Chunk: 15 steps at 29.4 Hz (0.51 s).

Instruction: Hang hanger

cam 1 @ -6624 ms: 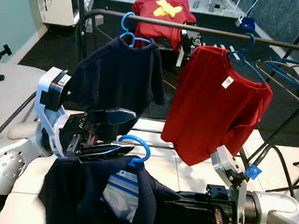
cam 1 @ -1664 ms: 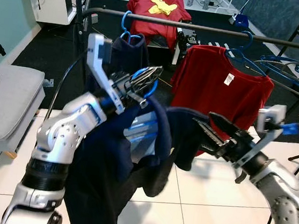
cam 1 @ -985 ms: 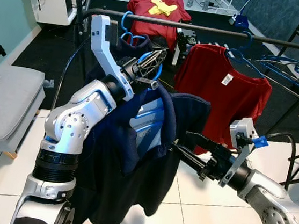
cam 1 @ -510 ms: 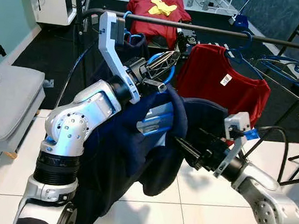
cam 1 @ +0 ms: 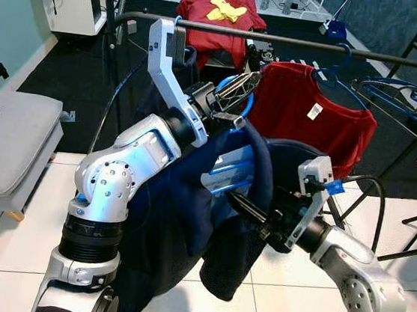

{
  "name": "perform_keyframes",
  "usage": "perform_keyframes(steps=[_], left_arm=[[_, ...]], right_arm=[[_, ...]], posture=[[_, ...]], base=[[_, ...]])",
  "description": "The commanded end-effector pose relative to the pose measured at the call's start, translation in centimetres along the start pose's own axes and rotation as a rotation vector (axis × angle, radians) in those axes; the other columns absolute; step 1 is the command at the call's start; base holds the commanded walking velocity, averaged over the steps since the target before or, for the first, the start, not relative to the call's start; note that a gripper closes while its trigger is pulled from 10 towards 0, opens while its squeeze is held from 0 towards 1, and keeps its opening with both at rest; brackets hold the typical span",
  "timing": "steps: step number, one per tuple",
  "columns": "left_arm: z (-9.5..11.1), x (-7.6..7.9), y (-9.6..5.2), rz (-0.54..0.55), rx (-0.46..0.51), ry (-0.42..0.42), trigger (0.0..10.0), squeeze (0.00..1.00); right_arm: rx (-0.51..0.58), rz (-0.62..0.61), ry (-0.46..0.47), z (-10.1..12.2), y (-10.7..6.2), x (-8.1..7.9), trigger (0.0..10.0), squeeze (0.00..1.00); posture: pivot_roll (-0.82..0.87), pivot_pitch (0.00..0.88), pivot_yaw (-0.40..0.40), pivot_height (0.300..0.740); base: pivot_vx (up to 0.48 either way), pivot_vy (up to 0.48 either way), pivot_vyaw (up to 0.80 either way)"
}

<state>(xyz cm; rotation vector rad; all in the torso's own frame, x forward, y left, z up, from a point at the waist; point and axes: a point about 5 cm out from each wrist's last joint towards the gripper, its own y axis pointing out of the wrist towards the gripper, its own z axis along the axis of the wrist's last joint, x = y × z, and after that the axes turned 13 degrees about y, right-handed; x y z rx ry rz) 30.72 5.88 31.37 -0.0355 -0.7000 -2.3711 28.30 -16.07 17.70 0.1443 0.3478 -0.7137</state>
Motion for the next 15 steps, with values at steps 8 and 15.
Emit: perform_keyframes(steps=[8,15], left_arm=[[0.2,0.5,0.7,0.032,0.007,0.038,10.0,0.0],[0.2,-0.1,0.5,0.054,0.001,0.066,10.0,0.0]], right_arm=[[0.066,-0.082,-0.017,0.8,0.6,1.0,0.0,0.0],[0.08,-0.092,-0.021,1.2,0.4,1.1,0.0,0.0]], posture=[[-0.01,0.092,-0.031,0.74],[-0.01,0.092,-0.031,0.74]], base=[[0.0,0.0,0.0],[0.0,0.0,0.0]])
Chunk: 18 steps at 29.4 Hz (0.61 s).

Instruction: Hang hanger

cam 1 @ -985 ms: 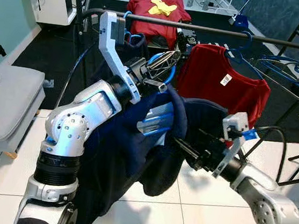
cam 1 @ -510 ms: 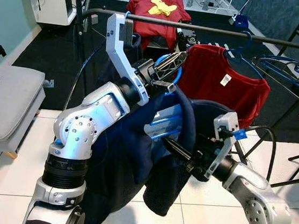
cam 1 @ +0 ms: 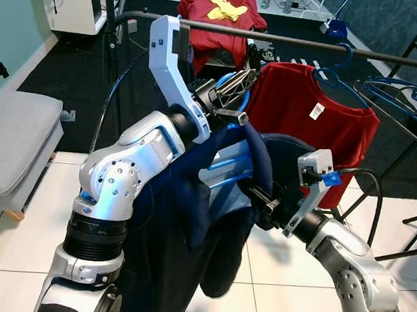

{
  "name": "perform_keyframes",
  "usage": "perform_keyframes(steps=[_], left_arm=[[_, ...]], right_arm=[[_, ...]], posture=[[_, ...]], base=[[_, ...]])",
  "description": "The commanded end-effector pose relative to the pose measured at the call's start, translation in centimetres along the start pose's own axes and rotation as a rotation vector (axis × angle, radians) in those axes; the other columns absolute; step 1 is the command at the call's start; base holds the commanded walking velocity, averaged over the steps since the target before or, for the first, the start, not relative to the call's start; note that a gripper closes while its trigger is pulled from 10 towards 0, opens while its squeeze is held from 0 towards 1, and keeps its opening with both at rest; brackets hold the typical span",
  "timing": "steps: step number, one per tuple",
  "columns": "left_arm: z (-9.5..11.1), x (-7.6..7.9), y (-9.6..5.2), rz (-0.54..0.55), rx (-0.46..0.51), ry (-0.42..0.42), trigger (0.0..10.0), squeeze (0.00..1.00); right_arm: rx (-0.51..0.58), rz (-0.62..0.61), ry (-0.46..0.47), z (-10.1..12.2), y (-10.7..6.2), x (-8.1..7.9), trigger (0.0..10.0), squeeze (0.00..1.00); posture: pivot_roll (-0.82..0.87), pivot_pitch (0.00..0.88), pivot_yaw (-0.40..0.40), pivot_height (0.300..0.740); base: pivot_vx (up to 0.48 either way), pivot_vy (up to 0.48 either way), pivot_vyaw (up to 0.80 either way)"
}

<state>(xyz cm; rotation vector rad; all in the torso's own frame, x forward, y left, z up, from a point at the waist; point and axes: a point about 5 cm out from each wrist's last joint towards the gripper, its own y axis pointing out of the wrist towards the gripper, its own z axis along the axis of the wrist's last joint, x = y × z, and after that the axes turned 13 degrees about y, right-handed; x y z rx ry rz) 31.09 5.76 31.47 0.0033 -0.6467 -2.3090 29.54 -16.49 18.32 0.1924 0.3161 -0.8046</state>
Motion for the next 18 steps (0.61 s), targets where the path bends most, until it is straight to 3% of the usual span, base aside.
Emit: perform_keyframes(steps=[1,7,8,9,12,13,15,18], left_arm=[[0.3,0.0,0.1,-0.003,0.014,0.02,10.0,0.0],[0.4,-1.0,-0.2,0.028,0.003,0.093,10.0,0.0],[0.5,-2.0,-0.6,0.036,-0.012,0.19,10.0,0.0],[0.5,-2.0,-0.6,0.036,-0.012,0.19,10.0,0.0],[1.3,-4.2,-2.2,-0.023,-0.043,0.428,10.0,0.0],[1.3,-4.2,-2.2,-0.023,-0.043,0.428,10.0,0.0],[1.9,-4.9,-3.6,-0.124,-0.058,0.545,10.0,0.0],[2.4,-4.8,-4.5,-0.211,-0.061,0.588,10.0,0.0]], right_arm=[[0.013,-0.015,-0.008,0.3,-0.1,0.3,0.0,0.0],[0.02,-0.017,-0.014,0.5,-0.2,0.3,0.0,0.0],[0.023,-0.015,-0.019,0.8,-0.4,0.3,0.0,0.0],[0.023,-0.015,-0.019,0.8,-0.4,0.3,0.0,0.0],[0.042,-0.029,-0.041,2.0,-1.1,0.7,0.0,0.0],[0.042,-0.029,-0.041,2.0,-1.1,0.7,0.0,0.0],[0.064,-0.051,-0.057,3.0,-1.7,1.2,0.0,0.0],[0.074,-0.066,-0.067,3.6,-2.1,1.4,0.0,0.0]], posture=[[-0.01,0.092,-0.031,0.74],[-0.02,0.091,-0.03,0.74],[-0.02,0.093,-0.032,0.74],[-0.02,0.093,-0.032,0.74],[-0.02,0.095,-0.032,0.74],[-0.02,0.095,-0.032,0.74],[-0.03,0.096,-0.034,0.74],[-0.03,0.097,-0.036,0.74]], base=[[0.0,0.0,0.0],[0.0,0.0,0.0],[0.0,0.0,0.0],[0.0,0.0,0.0],[0.0,0.0,0.0],[0.0,0.0,0.0],[0.0,0.0,0.0],[0.0,0.0,0.0]])
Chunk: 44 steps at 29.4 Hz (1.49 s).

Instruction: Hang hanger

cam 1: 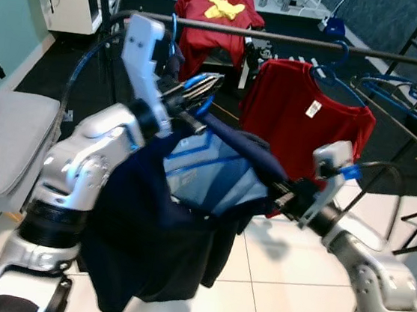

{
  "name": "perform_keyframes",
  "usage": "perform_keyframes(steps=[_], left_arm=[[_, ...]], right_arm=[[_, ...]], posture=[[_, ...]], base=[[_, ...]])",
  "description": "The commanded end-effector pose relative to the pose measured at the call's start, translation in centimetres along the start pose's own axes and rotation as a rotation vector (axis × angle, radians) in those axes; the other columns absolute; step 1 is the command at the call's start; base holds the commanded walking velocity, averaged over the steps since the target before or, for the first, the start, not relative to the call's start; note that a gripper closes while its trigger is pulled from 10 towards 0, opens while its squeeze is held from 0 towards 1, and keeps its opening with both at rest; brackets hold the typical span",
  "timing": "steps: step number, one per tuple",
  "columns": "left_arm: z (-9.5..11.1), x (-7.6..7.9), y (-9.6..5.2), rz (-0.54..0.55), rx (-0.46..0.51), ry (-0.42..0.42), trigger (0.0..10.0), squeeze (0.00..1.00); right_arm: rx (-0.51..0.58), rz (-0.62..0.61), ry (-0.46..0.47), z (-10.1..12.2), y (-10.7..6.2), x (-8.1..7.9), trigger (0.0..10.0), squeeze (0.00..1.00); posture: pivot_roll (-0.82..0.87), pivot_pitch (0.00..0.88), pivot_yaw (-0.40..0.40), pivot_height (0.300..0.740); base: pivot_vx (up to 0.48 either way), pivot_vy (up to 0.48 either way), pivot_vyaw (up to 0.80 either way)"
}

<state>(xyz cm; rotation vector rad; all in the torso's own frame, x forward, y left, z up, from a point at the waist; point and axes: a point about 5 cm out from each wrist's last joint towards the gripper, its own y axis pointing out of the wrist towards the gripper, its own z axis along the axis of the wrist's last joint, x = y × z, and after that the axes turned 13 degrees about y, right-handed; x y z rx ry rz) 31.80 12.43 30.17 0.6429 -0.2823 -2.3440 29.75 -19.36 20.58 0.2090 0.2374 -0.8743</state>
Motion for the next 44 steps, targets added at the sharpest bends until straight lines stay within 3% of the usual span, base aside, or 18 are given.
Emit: perform_keyframes(steps=[1,2,6,8,10,11,15,22,27,30,31,32,33,34,36,38,39,44], left_arm=[[0.7,0.0,-0.4,-0.033,0.025,0.051,10.0,0.0],[0.7,0.0,-0.4,-0.033,0.025,0.051,10.0,0.0],[2.6,0.8,-2.3,-0.269,0.128,0.065,10.0,0.0],[2.6,0.8,-2.3,-0.269,0.128,0.065,10.0,0.0],[4.2,2.0,-3.6,-0.476,0.211,0.0,10.0,0.0],[4.2,2.0,-3.6,-0.476,0.211,0.0,10.0,0.0],[5.2,3.8,-4.9,-0.719,0.297,-0.061,10.0,0.0],[5.6,4.4,-5.3,-0.85,0.364,-0.125,10.0,0.0],[4.6,3.6,-3.8,-0.707,0.371,-0.092,10.0,0.0],[4.7,2.0,-2.0,-0.447,0.463,-0.19,10.0,0.0],[4.7,2.0,-2.0,-0.447,0.463,-0.19,10.0,0.0],[4.5,0.9,-0.8,-0.239,0.532,-0.319,10.0,0.0],[4.5,0.9,-0.8,-0.239,0.532,-0.319,10.0,0.0],[3.8,0.0,0.1,-0.056,0.568,-0.468,10.0,0.0],[3.8,0.0,0.1,-0.056,0.568,-0.468,10.0,0.0],[1.2,-0.7,1.1,0.221,0.578,-0.732,10.0,0.0],[1.2,-0.7,1.1,0.221,0.578,-0.732,10.0,0.0],[-1.0,-1.9,0.6,0.428,0.633,-0.943,10.0,0.0]], right_arm=[[0.018,-0.01,0.0,0.6,-0.4,0.2,0.0,0.0],[0.018,-0.01,0.0,0.6,-0.4,0.2,0.0,0.0],[0.018,-0.034,-0.013,1.0,-0.8,0.7,0.0,0.0],[0.018,-0.034,-0.013,1.0,-0.8,0.7,0.0,0.0],[0.018,-0.042,-0.013,1.0,-0.8,0.8,0.0,0.0],[0.018,-0.042,-0.013,1.0,-0.8,0.8,0.0,0.0],[0.015,-0.047,-0.009,0.9,-0.8,0.9,0.0,0.0],[0.011,-0.049,-0.001,0.8,-0.9,0.9,0.0,0.0],[-0.002,-0.036,0.012,0.4,-0.7,0.6,0.0,0.0],[-0.024,-0.02,0.024,-0.4,-0.3,0.2,0.0,0.0],[-0.024,-0.02,0.024,-0.4,-0.3,0.2,0.0,0.0],[-0.031,-0.009,0.032,-0.9,0.0,-0.2,0.0,0.0],[-0.031,-0.009,0.032,-0.9,0.0,-0.2,0.0,0.0],[-0.035,0.001,0.041,-1.2,0.3,-0.5,0.0,0.0],[-0.035,0.001,0.041,-1.2,0.3,-0.5,0.0,0.0],[-0.038,0.016,0.055,-1.7,0.7,-1.0,0.0,0.0],[-0.038,0.016,0.055,-1.7,0.7,-1.0,0.0,0.0],[-0.043,0.015,0.067,-2.1,0.8,-1.0,0.0,0.0]], posture=[[-0.03,0.097,-0.036,0.74],[-0.03,0.097,-0.036,0.74],[-0.03,0.096,-0.04,0.74],[-0.03,0.096,-0.04,0.74],[-0.03,0.095,-0.041,0.74],[-0.03,0.095,-0.041,0.74],[-0.03,0.094,-0.04,0.74],[-0.03,0.093,-0.041,0.74],[-0.03,0.093,-0.04,0.74],[-0.03,0.096,-0.039,0.74],[-0.03,0.096,-0.039,0.74],[-0.03,0.096,-0.039,0.74],[-0.03,0.096,-0.039,0.74],[-0.03,0.096,-0.038,0.74],[-0.03,0.096,-0.038,0.74],[-0.03,0.097,-0.037,0.74],[-0.03,0.097,-0.037,0.74],[-0.03,0.097,-0.037,0.74]], base=[[0.0,0.0,0.0],[0.0,0.0,0.0],[0.0,0.0,0.0],[0.0,0.0,0.0],[0.0,0.0,0.0],[0.0,0.0,0.0],[0.0,0.0,0.0],[0.0,0.0,0.0],[0.0,0.0,0.0],[0.0,0.0,0.0],[0.0,0.0,0.0],[0.0,0.0,0.0],[0.0,0.0,0.0],[0.0,0.0,0.0],[0.0,0.0,0.0],[0.0,0.0,0.0],[0.0,0.0,0.0],[0.0,0.0,0.0]])
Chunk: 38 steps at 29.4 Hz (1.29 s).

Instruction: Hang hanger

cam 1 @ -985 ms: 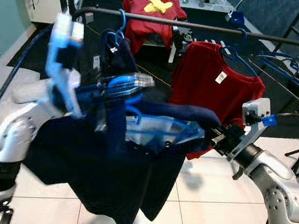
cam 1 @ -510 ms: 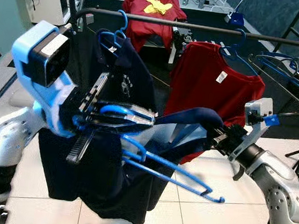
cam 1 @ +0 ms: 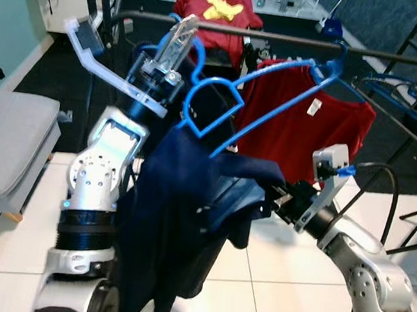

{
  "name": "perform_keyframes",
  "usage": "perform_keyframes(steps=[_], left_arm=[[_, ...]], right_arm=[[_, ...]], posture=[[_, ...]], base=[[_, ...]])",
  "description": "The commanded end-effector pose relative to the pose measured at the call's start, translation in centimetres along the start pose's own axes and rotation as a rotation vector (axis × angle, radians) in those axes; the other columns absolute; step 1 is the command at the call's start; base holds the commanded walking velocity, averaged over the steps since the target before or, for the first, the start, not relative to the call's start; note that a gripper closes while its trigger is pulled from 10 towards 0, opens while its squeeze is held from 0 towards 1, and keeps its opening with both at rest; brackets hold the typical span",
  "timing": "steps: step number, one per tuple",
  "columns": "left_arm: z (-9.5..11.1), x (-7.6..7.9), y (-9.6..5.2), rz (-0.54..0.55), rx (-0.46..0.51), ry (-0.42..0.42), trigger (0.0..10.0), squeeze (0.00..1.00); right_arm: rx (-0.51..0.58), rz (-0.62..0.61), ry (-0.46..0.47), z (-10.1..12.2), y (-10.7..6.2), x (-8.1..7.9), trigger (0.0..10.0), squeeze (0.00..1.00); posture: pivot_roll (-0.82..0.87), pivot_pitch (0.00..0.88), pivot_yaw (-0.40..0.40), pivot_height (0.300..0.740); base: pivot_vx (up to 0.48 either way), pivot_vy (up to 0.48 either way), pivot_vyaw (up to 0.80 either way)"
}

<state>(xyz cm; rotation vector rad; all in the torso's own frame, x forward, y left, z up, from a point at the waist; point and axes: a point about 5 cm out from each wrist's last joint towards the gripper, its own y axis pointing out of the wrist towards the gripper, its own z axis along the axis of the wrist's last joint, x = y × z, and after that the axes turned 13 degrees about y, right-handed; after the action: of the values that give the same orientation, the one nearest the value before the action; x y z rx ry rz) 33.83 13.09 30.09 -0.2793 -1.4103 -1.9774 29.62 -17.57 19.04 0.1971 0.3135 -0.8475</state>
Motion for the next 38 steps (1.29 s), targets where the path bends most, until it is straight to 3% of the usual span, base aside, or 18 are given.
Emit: perform_keyframes(steps=[1,8,13,15,17,18,19,20,21,22,23,24,25,26,31,35,37,38], left_arm=[[0.4,-0.6,0.0,0.043,0.053,-0.058,10.0,0.0],[0.9,-2.2,-0.5,0.143,0.084,-0.051,10.0,0.0],[0.7,-2.6,-0.4,0.208,0.057,0.036,10.0,0.0],[0.0,-3.3,-0.5,0.225,-0.1,0.311,10.0,0.0],[0.0,-3.3,-0.5,0.225,-0.1,0.311,10.0,0.0],[-0.6,-4.3,-1.2,0.256,-0.219,0.491,10.0,0.0],[-0.8,-7.1,-4.3,0.362,-0.414,0.799,10.0,0.0],[-0.8,-7.1,-4.3,0.362,-0.414,0.799,10.0,0.0],[-0.5,-9.5,-8.1,0.461,-0.582,1.015,10.0,0.0],[-0.5,-9.5,-8.1,0.461,-0.582,1.015,10.0,0.0],[0.1,-11.5,-12.4,0.573,-0.715,1.127,10.0,0.0],[0.1,-11.5,-12.4,0.573,-0.715,1.127,10.0,0.0],[0.5,-12.6,-16.6,0.666,-0.829,1.196,10.0,0.0],[0.6,-12.9,-19.9,0.721,-0.899,1.211,10.0,0.0],[0.2,-12.6,-23.7,0.764,-0.966,1.222,10.0,0.0],[-1.0,-11.9,-27.8,0.858,-0.968,1.074,10.0,0.0],[-1.5,-11.8,-28.8,0.894,-0.963,1.027,10.0,0.0],[-2.0,-11.7,-29.1,0.925,-0.921,0.929,10.0,0.0]], right_arm=[[0.003,-0.003,0.007,-0.2,0.0,0.0,0.0,0.0],[0.002,-0.012,0.011,-0.4,0.1,0.0,0.0,0.0],[-0.061,-0.019,-0.007,-1.6,0.1,0.1,0.0,0.0],[-0.119,-0.163,-0.015,-3.0,-1.1,2.5,0.0,0.0],[-0.119,-0.163,-0.015,-3.0,-1.1,2.5,0.0,0.0],[-0.13,-0.268,-0.005,-3.7,-2.2,4.3,4.4,0.0],[-0.147,-0.393,0.017,-5.2,-4.1,6.1,10.0,0.0],[-0.147,-0.393,0.017,-5.2,-4.1,6.1,10.0,0.0],[-0.174,-0.492,0.036,-6.9,-5.9,7.2,10.0,0.0],[-0.174,-0.492,0.036,-6.9,-5.9,7.2,10.0,0.0],[-0.215,-0.575,0.043,-8.6,-7.6,7.8,10.0,0.0],[-0.215,-0.575,0.043,-8.6,-7.6,7.8,10.0,0.0],[-0.254,-0.636,0.051,-10.4,-9.1,8.0,10.0,0.0],[-0.271,-0.677,0.059,-11.6,-10.2,7.9,10.0,0.0],[-0.272,-0.722,0.073,-12.8,-11.5,7.7,10.0,0.0],[-0.257,-0.739,0.118,-14.4,-13.2,7.2,10.0,0.0],[-0.247,-0.731,0.144,-15.0,-13.5,6.9,10.0,0.0],[-0.229,-0.722,0.18,-15.6,-13.7,6.6,10.0,0.0]], posture=[[-0.03,0.097,-0.037,0.74],[-0.02,0.099,-0.033,0.74],[-0.03,0.097,-0.034,0.74],[-0.03,0.095,-0.037,0.74],[-0.03,0.095,-0.037,0.74],[-0.02,0.095,-0.04,0.74],[-0.02,0.095,-0.039,0.74],[-0.02,0.095,-0.039,0.74],[-0.01,0.102,-0.039,0.74],[-0.01,0.102,-0.039,0.74],[-0.01,0.103,-0.039,0.74],[-0.01,0.103,-0.039,0.74],[0.0,0.105,-0.044,0.74],[0.0,0.106,-0.043,0.74],[0.0,0.107,-0.04,0.74],[0.01,0.107,-0.049,0.74],[0.01,0.107,-0.049,0.74],[0.01,0.109,-0.054,0.74]], base=[[0.0,0.0,0.0],[0.0,0.0,0.0],[0.0,0.0,0.0],[0.0,0.0,0.0],[0.0,0.0,0.0],[0.0,0.0,0.0],[0.0,0.0,0.0],[0.0,0.0,0.0],[0.0,0.0,0.0],[0.0,0.0,0.0],[0.0,0.0,0.79],[0.0,0.0,0.79],[0.0,0.0,0.79],[0.0,0.0,0.79],[0.0,0.0,0.79],[0.0,0.0,0.79],[0.0,0.0,0.79],[0.0,0.0,0.78]])
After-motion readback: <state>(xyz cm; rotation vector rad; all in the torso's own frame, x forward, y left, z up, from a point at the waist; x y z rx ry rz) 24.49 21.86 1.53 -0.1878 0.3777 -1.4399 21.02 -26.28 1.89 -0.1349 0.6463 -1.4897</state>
